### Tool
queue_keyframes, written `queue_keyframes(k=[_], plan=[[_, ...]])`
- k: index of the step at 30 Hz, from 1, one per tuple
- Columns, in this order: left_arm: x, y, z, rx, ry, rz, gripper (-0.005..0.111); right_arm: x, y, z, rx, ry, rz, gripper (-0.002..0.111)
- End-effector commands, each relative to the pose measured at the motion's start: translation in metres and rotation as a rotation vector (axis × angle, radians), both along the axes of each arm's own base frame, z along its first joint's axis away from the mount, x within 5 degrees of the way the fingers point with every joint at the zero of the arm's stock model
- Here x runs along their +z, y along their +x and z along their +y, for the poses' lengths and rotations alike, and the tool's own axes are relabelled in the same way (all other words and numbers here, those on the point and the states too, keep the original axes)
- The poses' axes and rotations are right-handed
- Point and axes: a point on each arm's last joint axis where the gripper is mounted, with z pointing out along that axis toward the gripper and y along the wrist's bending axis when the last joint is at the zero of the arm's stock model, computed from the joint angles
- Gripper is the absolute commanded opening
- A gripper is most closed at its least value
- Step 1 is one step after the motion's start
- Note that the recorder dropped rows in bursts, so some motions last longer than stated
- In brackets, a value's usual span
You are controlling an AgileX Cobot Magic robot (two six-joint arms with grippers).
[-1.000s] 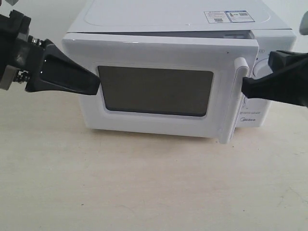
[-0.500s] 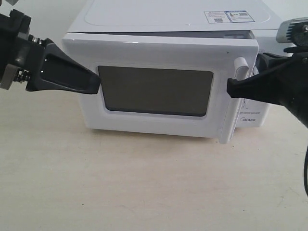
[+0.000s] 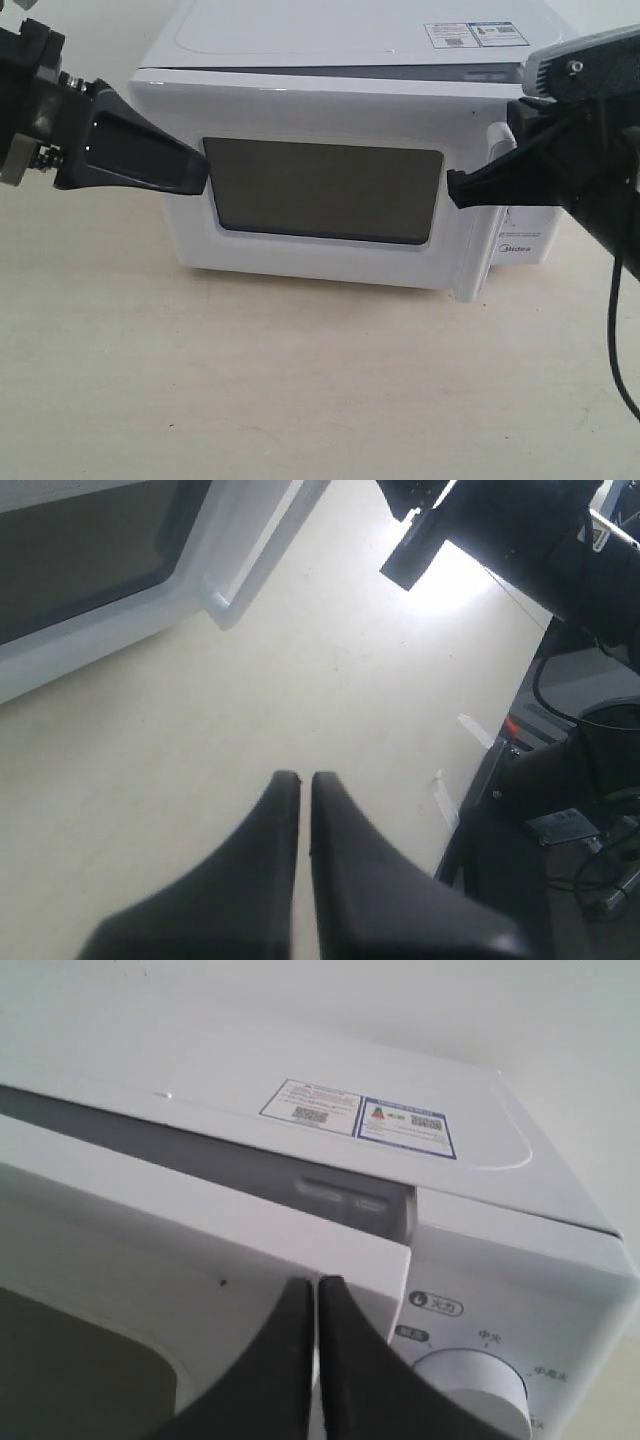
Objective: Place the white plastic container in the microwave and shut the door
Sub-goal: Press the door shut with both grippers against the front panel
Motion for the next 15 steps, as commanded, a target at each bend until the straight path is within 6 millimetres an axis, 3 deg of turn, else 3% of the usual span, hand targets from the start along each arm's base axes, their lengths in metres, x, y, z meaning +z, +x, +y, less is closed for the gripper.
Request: queue_keyframes(k=[1,7,15], plan=[[0.001,-0.001,0.0,0.002,-0.008,-0.012,0.004,0.004,0.002,0.001,-0.001,-0.021,-0.029,0.0],[0.001,-0.001,0.0,0.002,-0.01,-0.011,0.004,0.004,0.002,0.0,-0.005,-0.029,-0.036,0.0],[0.003,-0.001,-0.001,0.004,-0.029,-0.008,0.004,-0.01,0.01,0.004,-0.018,-0.068,-0.009,0.0]])
